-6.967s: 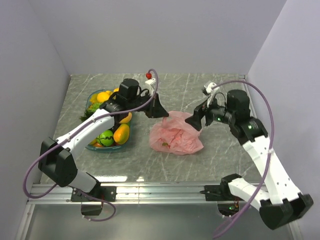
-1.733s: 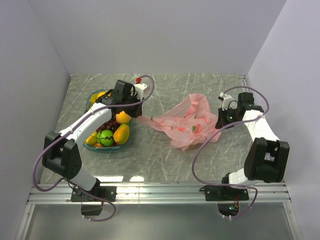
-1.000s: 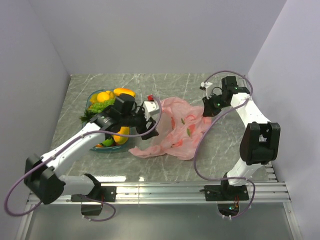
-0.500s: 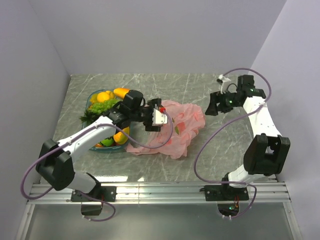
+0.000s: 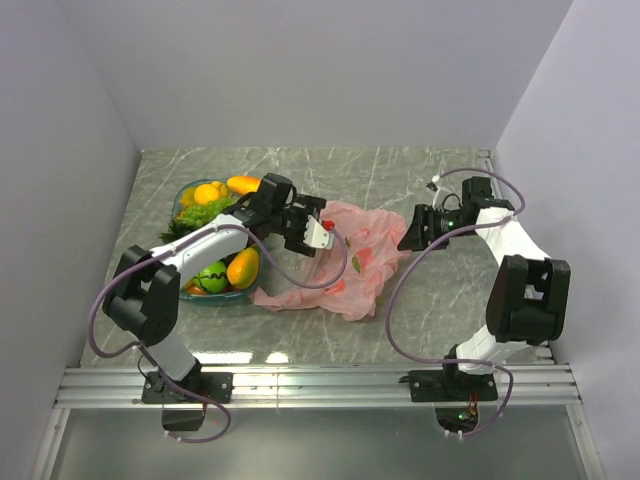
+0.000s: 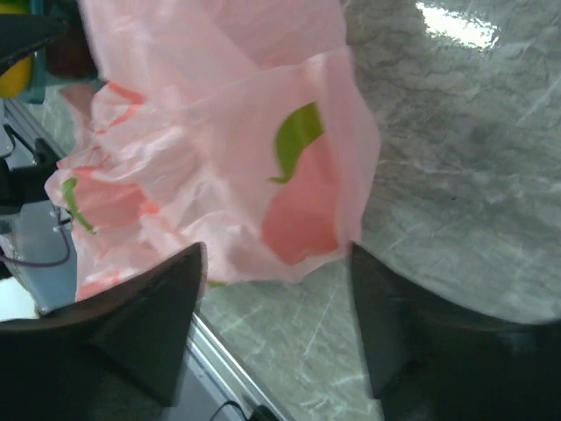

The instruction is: Place the fake fruits into the plastic bag and tie a complex knot

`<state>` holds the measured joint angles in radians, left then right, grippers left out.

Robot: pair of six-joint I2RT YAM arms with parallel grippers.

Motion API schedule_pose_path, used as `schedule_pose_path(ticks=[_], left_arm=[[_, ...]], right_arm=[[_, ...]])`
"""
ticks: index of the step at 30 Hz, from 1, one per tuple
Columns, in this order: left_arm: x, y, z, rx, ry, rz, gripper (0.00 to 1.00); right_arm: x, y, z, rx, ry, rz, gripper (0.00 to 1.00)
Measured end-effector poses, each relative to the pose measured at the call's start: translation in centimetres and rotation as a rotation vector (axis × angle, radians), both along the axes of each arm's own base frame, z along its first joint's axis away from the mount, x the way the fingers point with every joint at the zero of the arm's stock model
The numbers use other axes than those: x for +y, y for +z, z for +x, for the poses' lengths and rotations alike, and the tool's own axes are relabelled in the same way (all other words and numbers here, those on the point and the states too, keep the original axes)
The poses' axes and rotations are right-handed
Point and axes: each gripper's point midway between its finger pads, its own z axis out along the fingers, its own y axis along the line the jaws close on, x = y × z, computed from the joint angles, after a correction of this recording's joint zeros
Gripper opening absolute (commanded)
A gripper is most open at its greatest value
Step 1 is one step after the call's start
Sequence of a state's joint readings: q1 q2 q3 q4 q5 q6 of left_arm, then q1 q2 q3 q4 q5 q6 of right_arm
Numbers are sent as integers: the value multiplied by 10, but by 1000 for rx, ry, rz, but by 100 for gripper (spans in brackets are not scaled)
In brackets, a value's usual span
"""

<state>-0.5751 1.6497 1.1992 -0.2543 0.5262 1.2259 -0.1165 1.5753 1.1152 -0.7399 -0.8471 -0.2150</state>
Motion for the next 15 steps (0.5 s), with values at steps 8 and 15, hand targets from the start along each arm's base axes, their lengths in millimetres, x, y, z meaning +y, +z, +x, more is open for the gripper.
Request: schedule_pose_path(ticks=[8, 15], left_arm=[[-10, -41, 18, -30, -85, 103, 72], [-11, -70, 31, 9, -73, 162, 0]], right_arm=[[2, -16, 11, 25, -20, 23, 8], [-1, -18, 14, 17, -2, 3, 0]])
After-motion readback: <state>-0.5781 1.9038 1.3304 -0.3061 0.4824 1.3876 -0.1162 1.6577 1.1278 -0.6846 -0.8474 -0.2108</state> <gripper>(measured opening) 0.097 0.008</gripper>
